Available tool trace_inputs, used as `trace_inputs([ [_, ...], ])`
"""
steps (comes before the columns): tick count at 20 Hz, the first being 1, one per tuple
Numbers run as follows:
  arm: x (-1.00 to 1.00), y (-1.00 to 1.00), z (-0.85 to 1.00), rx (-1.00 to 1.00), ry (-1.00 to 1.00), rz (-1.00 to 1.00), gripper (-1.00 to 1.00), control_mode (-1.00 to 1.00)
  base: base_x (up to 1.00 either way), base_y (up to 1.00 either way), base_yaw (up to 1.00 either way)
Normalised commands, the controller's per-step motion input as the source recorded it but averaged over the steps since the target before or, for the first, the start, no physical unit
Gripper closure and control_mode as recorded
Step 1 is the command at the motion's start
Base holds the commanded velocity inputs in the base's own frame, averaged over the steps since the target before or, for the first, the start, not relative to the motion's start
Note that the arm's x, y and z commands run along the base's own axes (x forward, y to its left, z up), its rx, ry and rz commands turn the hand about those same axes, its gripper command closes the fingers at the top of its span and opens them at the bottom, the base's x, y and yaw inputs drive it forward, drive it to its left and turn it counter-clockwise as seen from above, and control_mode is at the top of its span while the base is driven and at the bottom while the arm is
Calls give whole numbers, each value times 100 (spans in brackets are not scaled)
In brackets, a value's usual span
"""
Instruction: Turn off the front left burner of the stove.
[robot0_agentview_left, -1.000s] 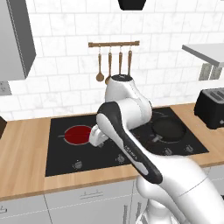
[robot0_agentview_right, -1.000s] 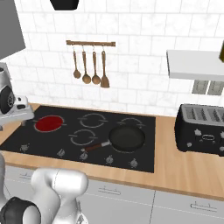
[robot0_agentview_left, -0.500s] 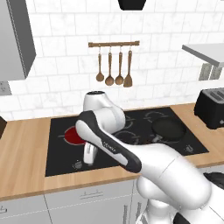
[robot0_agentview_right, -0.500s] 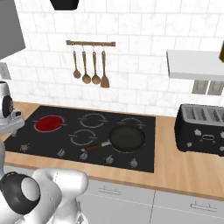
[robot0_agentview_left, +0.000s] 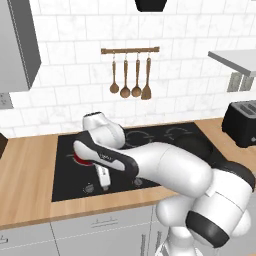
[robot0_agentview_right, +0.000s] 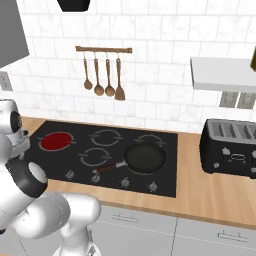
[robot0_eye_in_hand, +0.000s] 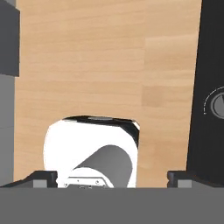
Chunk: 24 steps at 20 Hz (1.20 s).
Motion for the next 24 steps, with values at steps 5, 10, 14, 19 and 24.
trace_inputs([
  [5, 11, 0, -13, 0, -12, 0, -100, -100, 0, 0, 0],
  [10, 7, 2, -27, 0, -27, 0, -100, -100, 0, 0, 0],
  [14, 23, 23, -18, 0, -25, 0, -100, -100, 0, 0, 0],
  [19, 41, 27, -4, 0, -10, 0, -100, -100, 0, 0, 0],
  [24, 34, 22, -1, 0, 0, 0, -100, -100, 0, 0, 0],
])
